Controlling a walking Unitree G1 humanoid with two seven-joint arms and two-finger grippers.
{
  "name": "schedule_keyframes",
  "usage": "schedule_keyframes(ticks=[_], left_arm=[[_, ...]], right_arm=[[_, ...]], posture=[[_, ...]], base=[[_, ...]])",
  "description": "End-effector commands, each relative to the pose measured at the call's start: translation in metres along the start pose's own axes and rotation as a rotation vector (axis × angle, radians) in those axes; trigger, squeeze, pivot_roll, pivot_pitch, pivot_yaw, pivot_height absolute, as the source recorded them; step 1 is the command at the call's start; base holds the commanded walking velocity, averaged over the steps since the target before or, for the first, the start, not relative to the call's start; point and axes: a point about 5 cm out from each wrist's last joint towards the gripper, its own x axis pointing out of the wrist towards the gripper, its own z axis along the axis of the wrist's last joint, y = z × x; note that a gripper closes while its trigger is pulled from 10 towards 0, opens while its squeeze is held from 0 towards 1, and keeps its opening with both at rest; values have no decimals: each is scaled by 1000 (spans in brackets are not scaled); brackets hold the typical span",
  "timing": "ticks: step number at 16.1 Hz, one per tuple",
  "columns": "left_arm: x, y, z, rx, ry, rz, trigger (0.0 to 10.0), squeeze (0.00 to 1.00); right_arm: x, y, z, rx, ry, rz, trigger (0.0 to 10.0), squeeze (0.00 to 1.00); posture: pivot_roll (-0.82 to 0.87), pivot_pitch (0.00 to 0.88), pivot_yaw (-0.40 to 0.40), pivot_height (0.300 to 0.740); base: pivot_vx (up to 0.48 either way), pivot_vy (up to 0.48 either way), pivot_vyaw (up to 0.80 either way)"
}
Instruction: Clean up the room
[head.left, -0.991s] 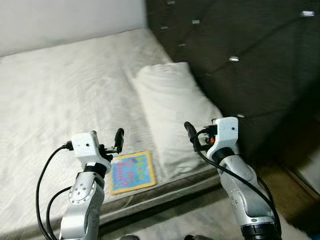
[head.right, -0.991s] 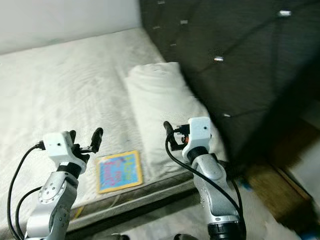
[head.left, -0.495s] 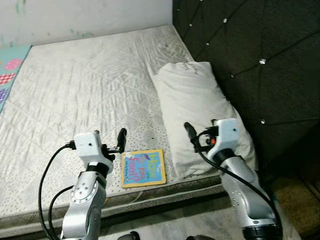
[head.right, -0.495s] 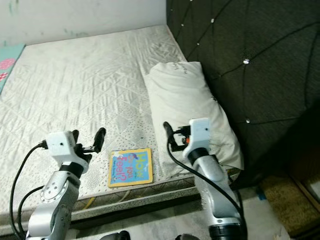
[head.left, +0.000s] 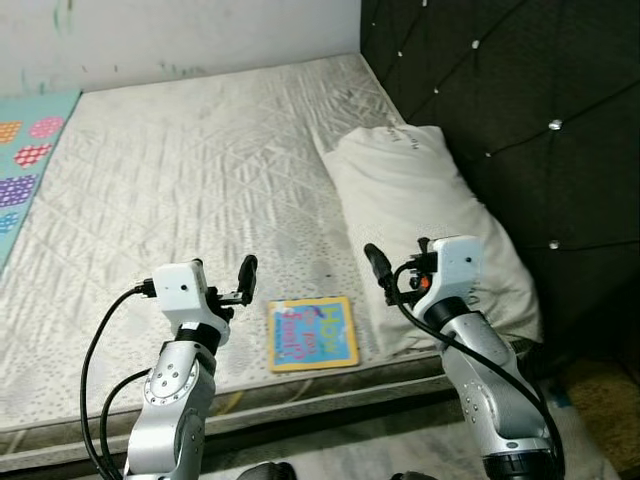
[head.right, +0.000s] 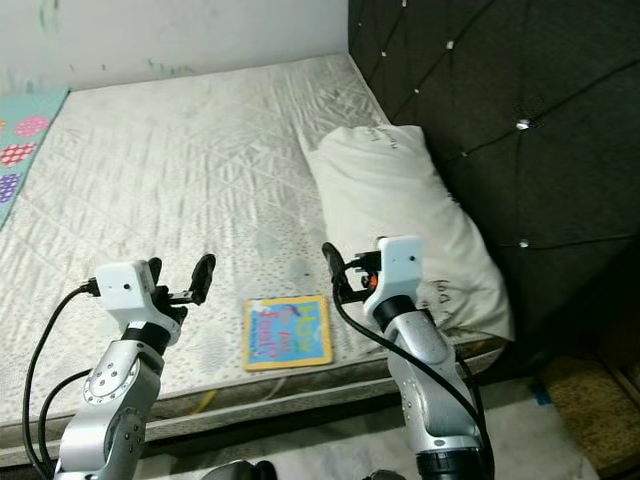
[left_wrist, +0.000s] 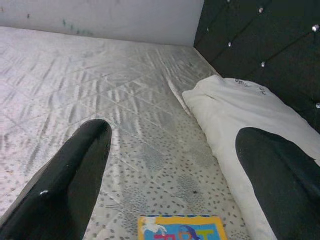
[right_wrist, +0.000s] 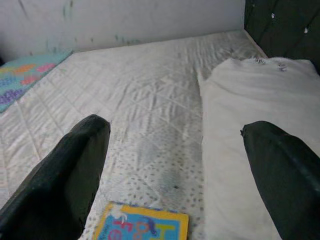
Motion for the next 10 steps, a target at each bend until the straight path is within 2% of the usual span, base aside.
schedule_keyframes(ticks=[1,2,5,8,10], left_arm=[[0,4,0,13,4,6,10000,0],[0,4,0,13,4,7,10000,0],[2,4,0,11,3,5,10000,0],[4,4,-1,32,1,-14,10000,0],[6,17,1,42,-14,30,10000,0]], right_arm=[[-1,5,0,14,-1,19,10000,0],[-1,5,0,2,-2,20,10000,0],[1,2,1,-121,-29,-23,10000,0],[3,3,1,-137,-33,4,10000,0],[4,-2,1,-164,-33,-27,10000,0]], posture=[[-166,128,55,740],[-166,128,55,740],[-166,126,55,740],[-166,118,53,740],[-167,114,53,740]], base=[[0,480,0],[0,480,0],[0,480,0],[0,480,0],[0,480,0]])
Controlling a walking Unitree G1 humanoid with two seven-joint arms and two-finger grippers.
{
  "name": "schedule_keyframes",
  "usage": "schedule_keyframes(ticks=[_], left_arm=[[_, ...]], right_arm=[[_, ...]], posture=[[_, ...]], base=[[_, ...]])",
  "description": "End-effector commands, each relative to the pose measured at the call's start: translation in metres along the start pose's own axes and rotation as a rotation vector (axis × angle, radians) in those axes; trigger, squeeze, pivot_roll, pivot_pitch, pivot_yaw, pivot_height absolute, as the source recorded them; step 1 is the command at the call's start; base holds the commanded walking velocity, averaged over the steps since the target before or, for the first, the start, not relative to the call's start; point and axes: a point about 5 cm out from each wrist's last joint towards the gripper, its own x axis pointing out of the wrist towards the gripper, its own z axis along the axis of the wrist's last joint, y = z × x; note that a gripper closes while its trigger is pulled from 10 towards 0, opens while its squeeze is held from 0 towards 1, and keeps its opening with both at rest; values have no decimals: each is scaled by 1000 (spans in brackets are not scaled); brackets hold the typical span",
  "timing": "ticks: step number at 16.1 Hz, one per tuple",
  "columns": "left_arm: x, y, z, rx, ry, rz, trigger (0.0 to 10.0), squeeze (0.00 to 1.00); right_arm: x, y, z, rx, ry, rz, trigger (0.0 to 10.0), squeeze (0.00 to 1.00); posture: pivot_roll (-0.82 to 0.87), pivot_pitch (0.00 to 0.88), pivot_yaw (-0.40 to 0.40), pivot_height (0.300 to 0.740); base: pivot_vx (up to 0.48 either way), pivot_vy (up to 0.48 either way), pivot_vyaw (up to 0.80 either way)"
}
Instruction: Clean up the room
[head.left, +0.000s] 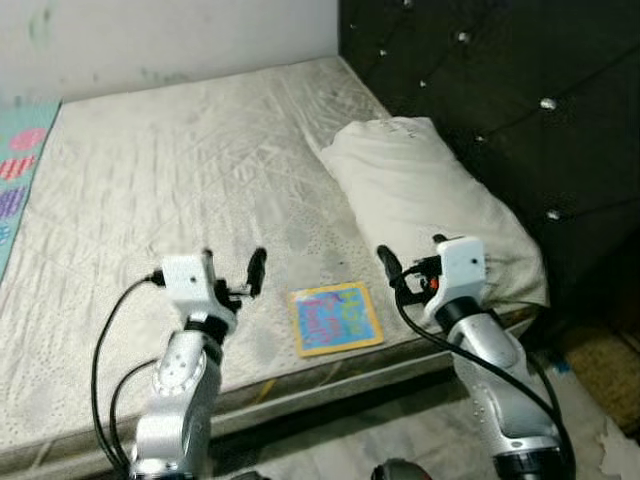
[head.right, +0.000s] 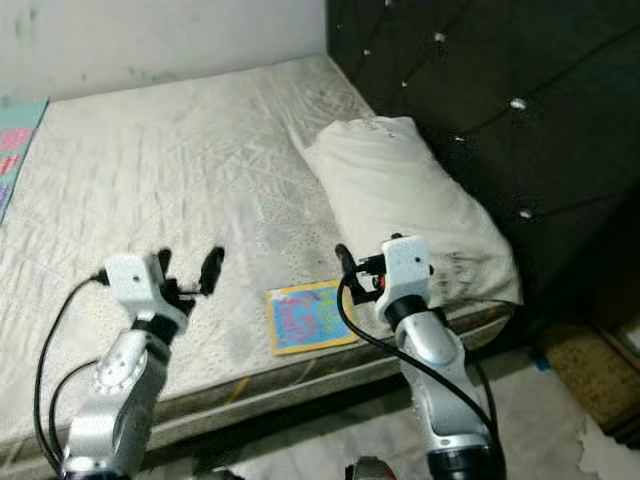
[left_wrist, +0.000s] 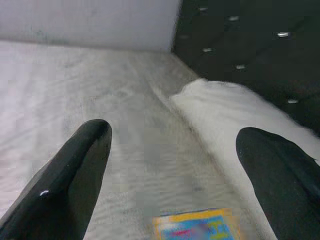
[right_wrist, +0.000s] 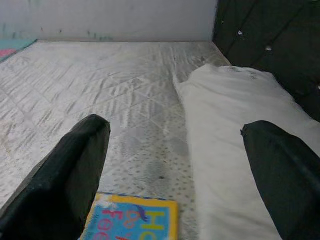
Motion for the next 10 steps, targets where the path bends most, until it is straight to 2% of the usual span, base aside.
schedule_keyframes(ticks=[1,2,5,7,10], left_arm=[[-3,19,-1,19,4,64,10000,0],[-2,22,0,23,3,66,10000,0],[-1,24,-1,38,-4,66,10000,0],[-2,21,-5,29,5,57,10000,0],[-3,18,-6,23,6,52,10000,0]], right_arm=[[4,6,3,-17,-10,12,10000,0],[4,6,1,-4,18,28,10000,0],[2,9,1,5,-8,44,10000,0],[2,14,1,50,-13,69,10000,0],[3,17,4,38,-22,86,10000,0]], posture=[[-167,114,53,740],[-166,112,52,740],[-166,109,52,740],[-167,109,51,740],[-167,113,49,740]], base=[[0,480,0],[0,480,0],[0,480,0],[0,480,0],[0,480,0]])
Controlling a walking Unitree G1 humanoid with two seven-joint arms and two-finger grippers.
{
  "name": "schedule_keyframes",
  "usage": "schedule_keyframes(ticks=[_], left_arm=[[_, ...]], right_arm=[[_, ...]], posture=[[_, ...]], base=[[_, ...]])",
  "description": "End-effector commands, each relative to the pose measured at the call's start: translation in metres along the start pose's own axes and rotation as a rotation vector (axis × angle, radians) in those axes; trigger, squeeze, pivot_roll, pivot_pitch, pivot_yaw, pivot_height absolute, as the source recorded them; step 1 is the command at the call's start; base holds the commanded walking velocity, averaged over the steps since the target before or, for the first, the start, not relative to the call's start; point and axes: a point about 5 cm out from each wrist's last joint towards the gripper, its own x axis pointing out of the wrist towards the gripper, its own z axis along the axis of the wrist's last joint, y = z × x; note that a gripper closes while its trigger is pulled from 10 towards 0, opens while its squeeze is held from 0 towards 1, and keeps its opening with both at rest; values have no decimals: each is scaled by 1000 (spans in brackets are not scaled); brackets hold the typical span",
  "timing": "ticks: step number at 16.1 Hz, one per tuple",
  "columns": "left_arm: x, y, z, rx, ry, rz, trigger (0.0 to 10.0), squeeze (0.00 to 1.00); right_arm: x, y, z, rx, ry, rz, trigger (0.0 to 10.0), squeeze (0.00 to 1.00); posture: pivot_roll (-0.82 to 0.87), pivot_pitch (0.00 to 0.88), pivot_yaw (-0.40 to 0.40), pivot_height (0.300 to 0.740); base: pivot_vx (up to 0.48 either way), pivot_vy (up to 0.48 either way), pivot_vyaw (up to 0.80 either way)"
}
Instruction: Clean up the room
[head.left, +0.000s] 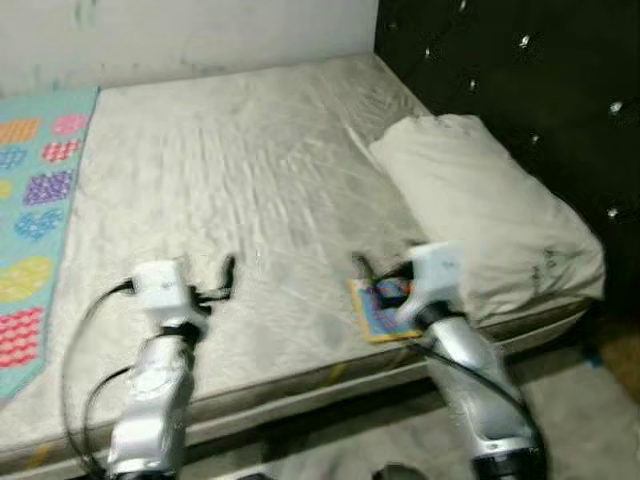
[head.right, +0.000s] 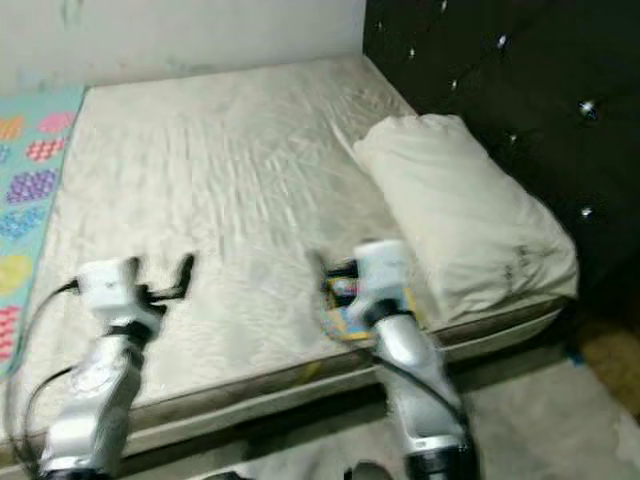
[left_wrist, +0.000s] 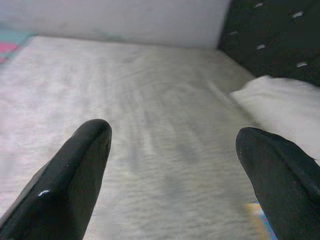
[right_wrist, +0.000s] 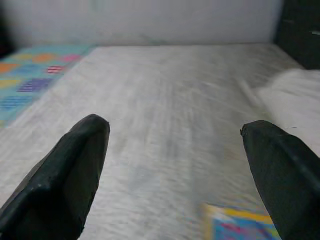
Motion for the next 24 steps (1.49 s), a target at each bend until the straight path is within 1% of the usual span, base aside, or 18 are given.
schedule_keyframes(ticks=[1,3,6,12,24], left_arm=[[0,-7,0,-3,-3,-25,10000,0],[0,-6,0,-5,-2,-21,10000,0],[0,-7,0,-6,-3,-24,10000,0],[-1,-11,-1,-14,-2,-30,10000,0],[1,-11,-2,-13,5,-27,10000,0]], right_arm=[[-2,-9,2,-19,-4,-22,10000,0],[-1,-8,4,6,-7,-18,10000,0],[0,-8,4,14,-10,-20,10000,0],[-2,-6,3,8,-6,-13,10000,0],[-3,-2,2,-15,-2,12,10000,0]], posture=[[-166,117,50,740],[-167,121,53,740],[-167,121,53,740],[-171,131,52,740],[-172,131,54,740]], base=[[0,480,0],[0,480,0],[0,479,0],[0,475,0],[0,476,0]])
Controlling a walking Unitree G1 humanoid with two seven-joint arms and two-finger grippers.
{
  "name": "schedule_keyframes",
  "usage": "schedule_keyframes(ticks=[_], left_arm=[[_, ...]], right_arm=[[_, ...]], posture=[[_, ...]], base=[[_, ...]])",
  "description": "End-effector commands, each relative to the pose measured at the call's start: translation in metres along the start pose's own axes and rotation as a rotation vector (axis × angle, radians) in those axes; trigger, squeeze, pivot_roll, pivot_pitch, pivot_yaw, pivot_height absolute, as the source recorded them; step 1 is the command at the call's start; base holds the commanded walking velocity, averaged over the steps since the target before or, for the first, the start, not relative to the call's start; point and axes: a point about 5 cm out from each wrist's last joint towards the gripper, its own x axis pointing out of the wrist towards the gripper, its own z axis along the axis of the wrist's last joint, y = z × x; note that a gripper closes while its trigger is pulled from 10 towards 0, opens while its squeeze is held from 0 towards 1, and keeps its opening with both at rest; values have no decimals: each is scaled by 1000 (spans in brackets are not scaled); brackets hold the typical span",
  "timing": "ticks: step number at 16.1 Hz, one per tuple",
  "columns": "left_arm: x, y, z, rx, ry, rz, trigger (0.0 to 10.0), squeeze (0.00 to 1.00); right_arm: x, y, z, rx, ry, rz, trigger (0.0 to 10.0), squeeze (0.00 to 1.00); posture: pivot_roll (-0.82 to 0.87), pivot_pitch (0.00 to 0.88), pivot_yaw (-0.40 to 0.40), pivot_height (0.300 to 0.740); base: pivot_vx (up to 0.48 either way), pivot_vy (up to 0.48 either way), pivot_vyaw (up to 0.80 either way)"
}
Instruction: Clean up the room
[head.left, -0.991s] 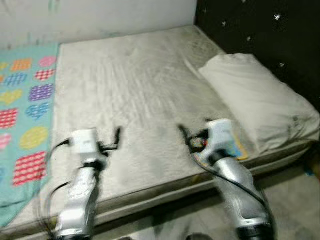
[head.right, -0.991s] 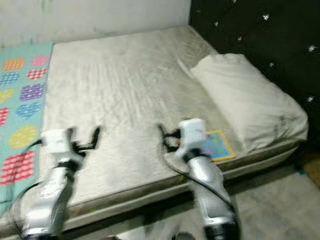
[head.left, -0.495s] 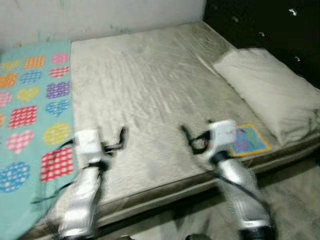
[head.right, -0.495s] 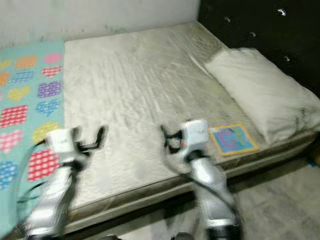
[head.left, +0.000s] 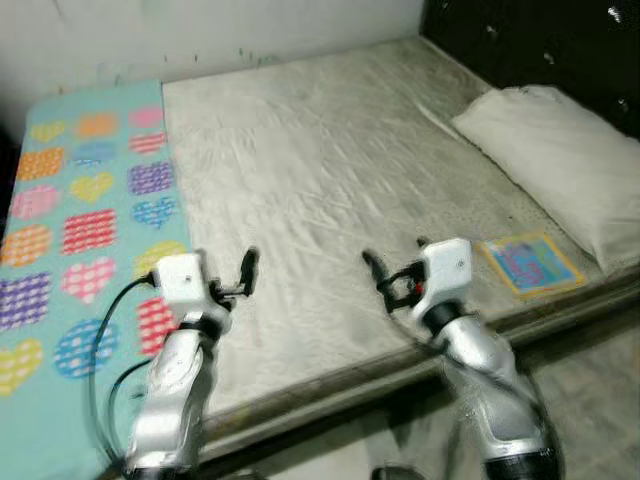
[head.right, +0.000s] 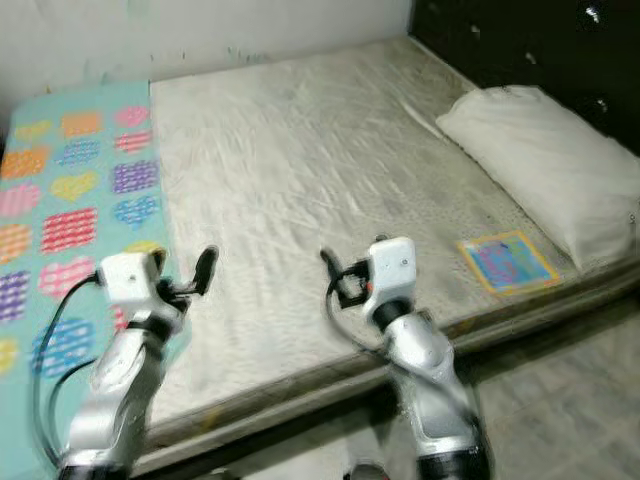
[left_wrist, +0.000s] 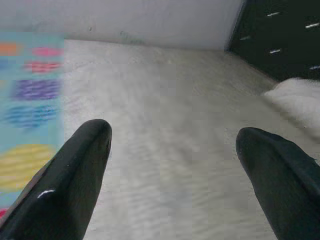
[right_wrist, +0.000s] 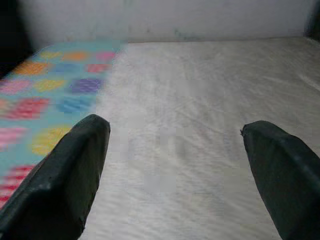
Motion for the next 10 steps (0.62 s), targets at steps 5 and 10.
schedule_keyframes(ticks=[5,10], left_arm=[[1,0,0,8,0,3,10000,0],[1,0,-1,6,4,13,10000,0]], right_arm=[[0,1,2,-12,-8,17,10000,0],[0,2,2,-12,-6,21,10000,0]], posture=[[-172,131,55,740],[-174,134,53,740]], base=[[0,475,591],[0,476,0]])
